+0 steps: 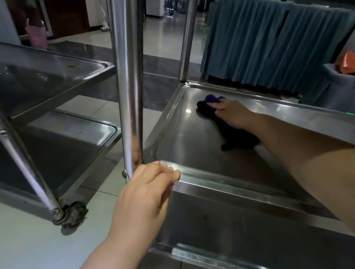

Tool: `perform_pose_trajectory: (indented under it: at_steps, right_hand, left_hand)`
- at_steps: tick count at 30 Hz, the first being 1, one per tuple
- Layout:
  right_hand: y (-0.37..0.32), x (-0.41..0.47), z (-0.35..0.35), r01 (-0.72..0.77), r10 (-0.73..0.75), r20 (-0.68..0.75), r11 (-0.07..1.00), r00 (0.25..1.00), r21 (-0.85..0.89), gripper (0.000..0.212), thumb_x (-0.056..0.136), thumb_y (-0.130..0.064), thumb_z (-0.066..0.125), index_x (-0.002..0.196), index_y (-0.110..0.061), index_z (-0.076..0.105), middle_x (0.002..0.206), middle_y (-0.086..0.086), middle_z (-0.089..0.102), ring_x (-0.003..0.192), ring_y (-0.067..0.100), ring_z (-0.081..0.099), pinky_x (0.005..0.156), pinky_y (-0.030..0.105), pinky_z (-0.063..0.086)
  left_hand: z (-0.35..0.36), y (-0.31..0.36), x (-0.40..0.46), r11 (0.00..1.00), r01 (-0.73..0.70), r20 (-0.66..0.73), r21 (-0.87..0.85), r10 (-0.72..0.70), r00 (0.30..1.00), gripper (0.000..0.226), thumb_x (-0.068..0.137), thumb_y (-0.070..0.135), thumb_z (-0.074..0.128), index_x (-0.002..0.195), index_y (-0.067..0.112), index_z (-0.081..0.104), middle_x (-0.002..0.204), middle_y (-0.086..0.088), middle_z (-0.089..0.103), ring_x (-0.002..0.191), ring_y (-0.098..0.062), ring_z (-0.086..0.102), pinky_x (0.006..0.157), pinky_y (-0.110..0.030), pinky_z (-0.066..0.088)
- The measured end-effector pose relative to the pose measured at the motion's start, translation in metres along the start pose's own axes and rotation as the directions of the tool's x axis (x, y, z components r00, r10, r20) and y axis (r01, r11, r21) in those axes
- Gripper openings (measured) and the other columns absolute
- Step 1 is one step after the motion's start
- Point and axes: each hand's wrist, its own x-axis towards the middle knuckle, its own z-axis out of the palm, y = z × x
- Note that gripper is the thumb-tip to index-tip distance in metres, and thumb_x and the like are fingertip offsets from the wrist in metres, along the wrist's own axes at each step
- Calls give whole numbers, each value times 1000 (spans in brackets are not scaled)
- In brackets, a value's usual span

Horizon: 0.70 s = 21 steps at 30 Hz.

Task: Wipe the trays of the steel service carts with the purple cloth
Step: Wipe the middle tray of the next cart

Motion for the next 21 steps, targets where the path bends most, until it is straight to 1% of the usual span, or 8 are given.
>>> perform_pose_trajectory:
  at_steps: [3,5,10,12,14,17,19,21]
  right_hand:
    - [-3,20,1,-123,125,9,985,992,-122,43,102,-22,34,144,-31,40,149,8,37,128,36,40,106,47,35]
    - [-13,22,3,-118,121,18,984,993,-132,43,103,-23,31,144,-30,38,150,8,35,129,36,38,106,47,34]
    - [-52,8,8,78,-76,17,990,997,-121,44,104,-25,35,146,-36,36,154,2,33,132,32,36,106,40,32]
    - [-69,-5,12,190,-186,51,976,981,-104,45,103,-23,36,146,-36,37,150,2,37,131,30,36,103,38,33]
    - [-80,-23,15,288,-283,75,955,956,-75,45,102,-22,37,145,-33,40,148,3,39,130,28,37,100,36,33]
    - [-93,-57,17,399,-397,103,917,912,2,45,98,-24,38,141,-30,46,143,2,45,125,27,42,100,38,36]
    - [-104,-81,17,440,-444,136,896,886,60,48,95,-29,36,142,-32,46,147,-1,42,131,25,37,107,43,31]
    - [-111,-103,15,454,-466,163,884,869,110,44,100,-25,39,142,-39,41,153,-6,33,137,20,27,113,34,20]
  left_hand:
    - [4,-1,1,1000,16,-44,-8,-16,999,19,78,8,66,95,13,74,93,4,67,95,-18,63,78,-37,51]
    - [7,-1,1,999,28,-73,-22,-30,997,18,77,7,67,92,13,75,92,5,67,92,-17,63,77,-35,49]
    - [9,-4,0,999,5,-90,-36,-8,996,17,86,15,58,93,12,74,93,4,67,93,-18,63,80,-33,49]
    - [9,-5,-2,999,-15,-111,-48,9,994,17,87,14,58,92,9,74,93,2,67,94,-19,63,89,-31,48]
    - [9,-5,-4,997,-28,-157,-72,16,988,10,85,9,62,86,5,71,90,0,65,92,-19,62,98,-30,46]
    - [11,-4,-7,997,-28,-222,-72,11,975,7,83,3,65,76,0,66,83,-3,61,84,-20,58,104,-31,42]
    - [13,-2,-10,998,-19,-268,-58,3,963,13,85,5,63,74,-1,66,85,-2,58,84,-21,57,103,-28,41]
    - [15,0,-13,999,-13,-303,-42,0,953,16,85,8,62,73,-2,67,89,1,56,87,-21,56,103,-25,40]
